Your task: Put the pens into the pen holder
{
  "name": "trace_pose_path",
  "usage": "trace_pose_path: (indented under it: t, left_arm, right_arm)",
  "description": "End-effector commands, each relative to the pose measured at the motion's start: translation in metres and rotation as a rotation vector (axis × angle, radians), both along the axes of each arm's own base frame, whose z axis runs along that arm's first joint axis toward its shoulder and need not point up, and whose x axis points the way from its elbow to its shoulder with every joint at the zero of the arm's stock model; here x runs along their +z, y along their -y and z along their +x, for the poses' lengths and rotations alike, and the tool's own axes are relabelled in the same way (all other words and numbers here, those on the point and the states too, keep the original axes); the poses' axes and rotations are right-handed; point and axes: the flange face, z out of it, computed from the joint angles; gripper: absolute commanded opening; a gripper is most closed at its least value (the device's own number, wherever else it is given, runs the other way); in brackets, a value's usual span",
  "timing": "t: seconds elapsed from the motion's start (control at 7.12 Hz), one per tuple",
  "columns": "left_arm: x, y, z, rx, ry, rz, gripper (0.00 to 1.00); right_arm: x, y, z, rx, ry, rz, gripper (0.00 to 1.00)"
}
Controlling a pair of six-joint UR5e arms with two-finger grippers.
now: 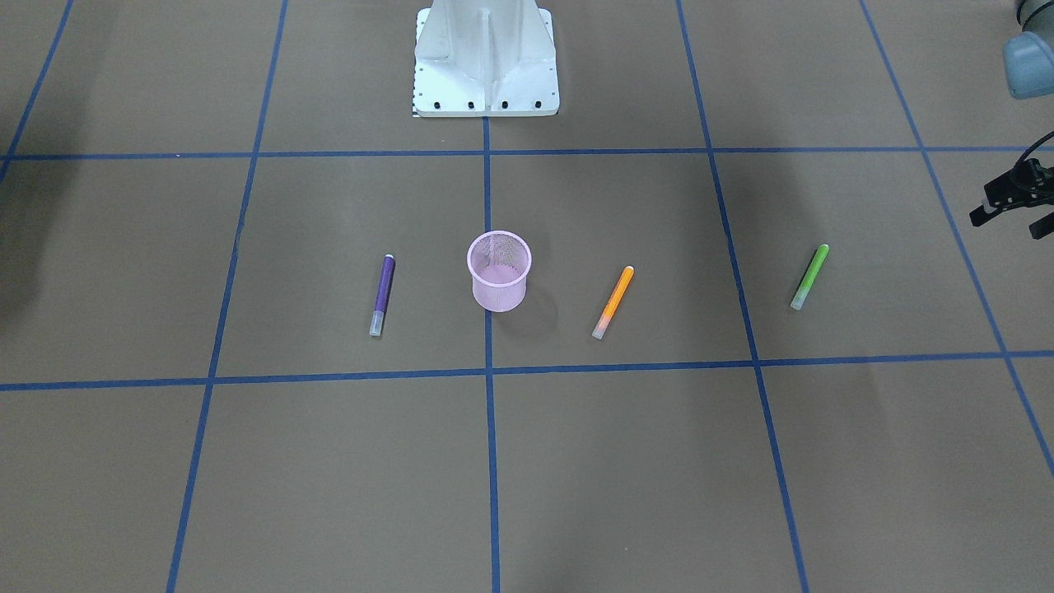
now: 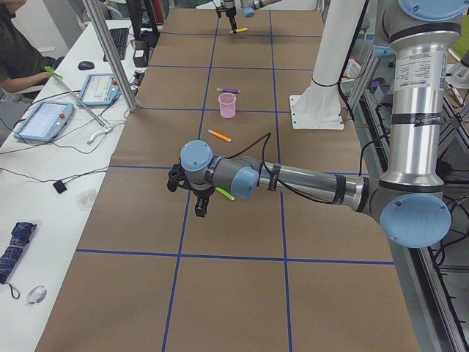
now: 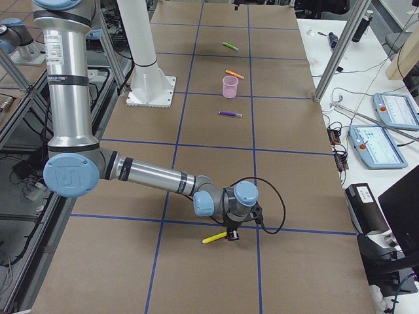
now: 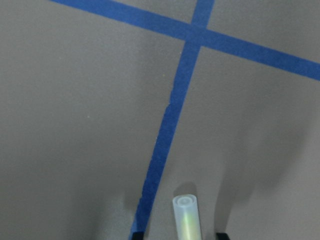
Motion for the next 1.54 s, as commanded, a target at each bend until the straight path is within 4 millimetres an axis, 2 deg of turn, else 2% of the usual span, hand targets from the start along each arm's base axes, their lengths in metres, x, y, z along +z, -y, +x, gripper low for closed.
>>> trace_pose_path:
  t: [0.0, 0.14, 0.28, 0.56, 0.7, 0.84, 0.98, 1.12, 1.26, 1.4]
  left_arm:
    - [-0.001, 0.0, 0.0, -0.001, 0.0, 0.001, 1.0]
    - [-0.001, 0.0, 0.0, -0.001, -0.002, 0.001, 1.0]
    - [-0.001, 0.0, 0.0, -0.001, -0.002, 0.001, 1.0]
    - [-0.009, 0.001, 0.001, -0.015, -0.008, -0.005, 1.0]
    - [-0.026, 0.002, 0.001, -0.042, -0.018, -0.01, 1.0]
    - [-0.043, 0.003, 0.001, -0.047, -0.026, 0.015, 1.0]
    - [-0.065, 0.006, 0.004, -0.049, -0.036, 0.047, 1.0]
    - [-0.093, 0.01, 0.033, -0.042, -0.052, 0.034, 1.0]
    - [-0.119, 0.018, 0.069, -0.038, -0.067, 0.001, 1.0]
    - [-0.152, 0.03, 0.108, -0.017, -0.044, 0.063, 0.99]
  right_arm:
    - [0.003, -0.001, 0.0, -0.004, -0.002, -0.002, 0.07]
    - [0.005, -0.001, 0.0, -0.005, -0.003, -0.006, 0.06]
    - [-0.003, 0.002, -0.001, -0.005, 0.002, 0.009, 0.0]
    - [-0.045, 0.03, -0.008, 0.009, 0.026, 0.076, 0.0]
    - [-0.072, 0.038, -0.012, 0.038, 0.078, 0.08, 0.0]
    - [-0.117, 0.048, -0.016, 0.123, 0.116, 0.082, 0.0]
    - [-0.176, 0.059, -0.019, 0.204, 0.147, 0.109, 0.0]
    - [-0.24, 0.075, -0.029, 0.307, 0.194, 0.101, 0.0]
    - [-0.296, 0.073, -0.045, 0.4, 0.222, 0.094, 0.0]
    - [-0.352, 0.064, -0.069, 0.474, 0.242, 0.123, 0.0]
